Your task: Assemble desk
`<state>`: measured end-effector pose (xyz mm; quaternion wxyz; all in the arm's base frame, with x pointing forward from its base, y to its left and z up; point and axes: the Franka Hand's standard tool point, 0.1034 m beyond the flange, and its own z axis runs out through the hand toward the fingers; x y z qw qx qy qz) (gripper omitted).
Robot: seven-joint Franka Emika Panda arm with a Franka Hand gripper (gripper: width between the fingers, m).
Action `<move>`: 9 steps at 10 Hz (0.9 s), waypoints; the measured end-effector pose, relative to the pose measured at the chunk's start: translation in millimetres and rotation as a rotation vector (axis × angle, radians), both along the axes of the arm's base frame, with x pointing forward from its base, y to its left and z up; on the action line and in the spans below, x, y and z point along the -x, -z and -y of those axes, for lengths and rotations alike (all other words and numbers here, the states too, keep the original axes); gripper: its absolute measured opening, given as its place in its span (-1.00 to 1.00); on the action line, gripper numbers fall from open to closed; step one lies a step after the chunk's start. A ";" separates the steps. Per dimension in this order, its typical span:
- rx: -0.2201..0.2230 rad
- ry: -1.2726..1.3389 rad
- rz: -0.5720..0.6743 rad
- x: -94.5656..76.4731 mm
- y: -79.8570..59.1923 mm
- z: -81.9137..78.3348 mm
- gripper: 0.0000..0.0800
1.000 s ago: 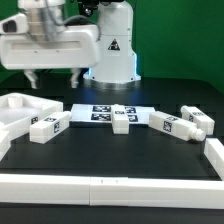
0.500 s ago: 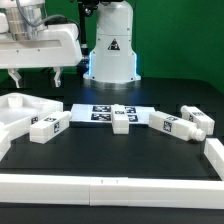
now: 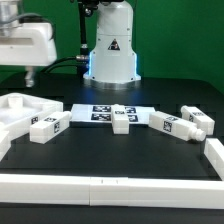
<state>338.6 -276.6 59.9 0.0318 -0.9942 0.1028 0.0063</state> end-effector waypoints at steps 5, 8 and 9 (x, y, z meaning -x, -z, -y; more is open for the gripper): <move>0.003 0.040 -0.035 5.1 19.5 17.2 0.62; 0.038 0.093 -0.066 -2.0 47.5 7.6 0.62; 0.034 0.098 -0.067 1.5 50.1 10.3 0.62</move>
Offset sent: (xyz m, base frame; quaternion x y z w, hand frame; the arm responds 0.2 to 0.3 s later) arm 0.0000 0.0000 0.0000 0.0000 0.0000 0.0000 1.0000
